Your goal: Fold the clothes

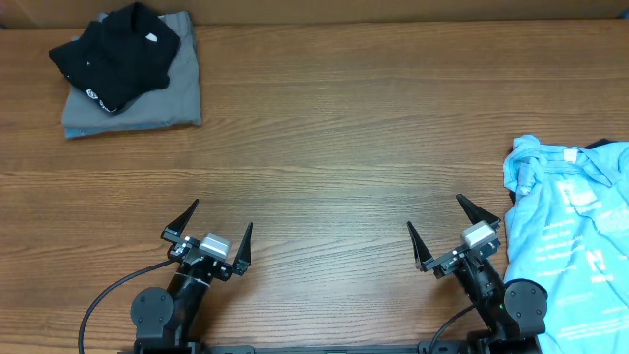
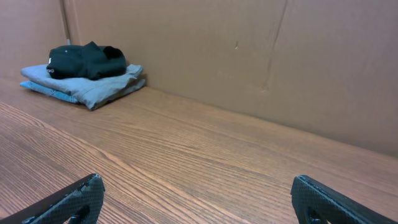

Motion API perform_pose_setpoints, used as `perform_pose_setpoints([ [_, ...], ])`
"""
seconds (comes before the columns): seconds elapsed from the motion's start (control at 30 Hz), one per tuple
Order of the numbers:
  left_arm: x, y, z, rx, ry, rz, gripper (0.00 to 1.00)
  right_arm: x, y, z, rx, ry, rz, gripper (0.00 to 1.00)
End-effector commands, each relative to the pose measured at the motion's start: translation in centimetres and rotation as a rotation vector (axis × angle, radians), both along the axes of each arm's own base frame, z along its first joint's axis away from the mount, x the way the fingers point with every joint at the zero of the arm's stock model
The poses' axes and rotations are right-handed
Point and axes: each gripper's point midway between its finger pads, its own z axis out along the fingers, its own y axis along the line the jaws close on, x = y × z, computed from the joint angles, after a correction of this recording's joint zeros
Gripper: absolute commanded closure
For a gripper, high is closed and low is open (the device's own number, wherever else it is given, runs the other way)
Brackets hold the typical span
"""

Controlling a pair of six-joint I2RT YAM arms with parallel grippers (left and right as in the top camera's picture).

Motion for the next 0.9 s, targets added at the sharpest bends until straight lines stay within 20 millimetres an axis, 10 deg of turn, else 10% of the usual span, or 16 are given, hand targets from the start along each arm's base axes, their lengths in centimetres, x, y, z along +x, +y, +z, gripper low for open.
perform_pose_setpoints([
  [0.0,0.0,0.0,0.0,0.014,-0.011,0.0,0.0,0.0,0.1,-0.2,0.004,-0.002,0.003,0.0],
  [0.87,0.0,0.0,0.0,0.014,-0.011,-0.001,0.0,0.1,-0.3,0.9,-0.026,-0.065,-0.021,0.0],
])
